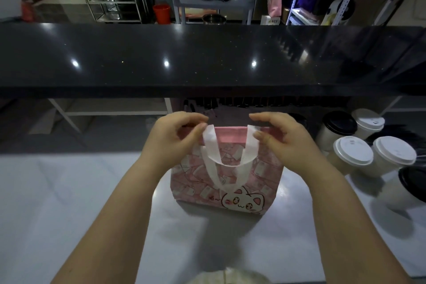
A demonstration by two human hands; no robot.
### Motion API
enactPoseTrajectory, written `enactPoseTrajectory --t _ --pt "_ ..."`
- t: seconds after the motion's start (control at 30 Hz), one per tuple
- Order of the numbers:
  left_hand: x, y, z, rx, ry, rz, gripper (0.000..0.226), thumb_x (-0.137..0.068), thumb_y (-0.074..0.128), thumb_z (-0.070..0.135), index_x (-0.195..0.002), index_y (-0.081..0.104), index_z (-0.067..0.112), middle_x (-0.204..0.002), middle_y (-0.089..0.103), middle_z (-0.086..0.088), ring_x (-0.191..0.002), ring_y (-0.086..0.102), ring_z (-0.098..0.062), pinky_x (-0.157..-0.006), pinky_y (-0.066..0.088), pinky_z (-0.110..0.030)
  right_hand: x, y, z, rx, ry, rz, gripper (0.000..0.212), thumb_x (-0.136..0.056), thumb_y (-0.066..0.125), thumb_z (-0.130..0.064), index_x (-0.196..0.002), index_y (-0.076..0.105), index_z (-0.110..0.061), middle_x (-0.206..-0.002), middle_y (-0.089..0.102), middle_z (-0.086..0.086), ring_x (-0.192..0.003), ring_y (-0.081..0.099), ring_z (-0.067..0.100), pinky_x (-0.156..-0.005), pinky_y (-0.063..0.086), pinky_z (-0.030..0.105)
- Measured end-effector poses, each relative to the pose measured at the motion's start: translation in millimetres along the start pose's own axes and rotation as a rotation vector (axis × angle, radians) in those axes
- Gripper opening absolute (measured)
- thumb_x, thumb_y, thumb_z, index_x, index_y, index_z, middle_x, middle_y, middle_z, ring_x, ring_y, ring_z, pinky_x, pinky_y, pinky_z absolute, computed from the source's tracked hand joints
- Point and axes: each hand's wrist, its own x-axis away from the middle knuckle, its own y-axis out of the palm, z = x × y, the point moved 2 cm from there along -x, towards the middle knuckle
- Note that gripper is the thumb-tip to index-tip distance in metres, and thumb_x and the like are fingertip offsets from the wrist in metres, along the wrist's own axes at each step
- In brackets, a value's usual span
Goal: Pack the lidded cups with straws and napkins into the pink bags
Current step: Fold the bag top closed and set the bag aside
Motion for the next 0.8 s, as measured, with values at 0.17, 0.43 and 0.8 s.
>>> enactPoseTrajectory --t 0.17,0.43,0.8 --pt "-15 37 25 -0.418 0.146 -0.172 0.026 -0.091 0.063 0.037 -0.115 0.07 0.029 -0.106 0.071 0.012 -0.103 0.061 -0.012 -0.095 0.041 -0.043 -20 15 -18 0.387 -0.073 -0.158 0.033 -0.088 0.068 -0.031 -0.121 0.064 -0.032 -0.117 0.061 -0.018 -0.118 0.048 0.009 -0.102 0.04 0.037" --pt "-14 30 16 -0.386 0.081 -0.144 0.034 -0.092 0.056 0.049 -0.119 0.067 0.03 -0.105 0.068 0.016 -0.104 0.058 -0.008 -0.098 0.039 -0.04 -7 -18 14 -0.042 0.073 0.181 0.016 -0.094 0.061 -0.025 -0.106 0.069 -0.03 -0.104 0.068 -0.017 -0.101 0.061 0.001 -0.087 0.05 0.025" --pt "26 -27 -34 -0.033 -0.24 -0.025 0.053 -0.056 0.078 0.054 -0.107 0.064 0.048 -0.107 0.062 0.028 -0.101 0.052 0.016 -0.086 0.04 -0.017 42 -13 61 -0.477 0.29 0.023 0.032 -0.051 0.085 -0.025 -0.082 0.076 -0.024 -0.126 0.062 -0.013 -0.112 0.063 0.018 -0.091 0.052 0.037"
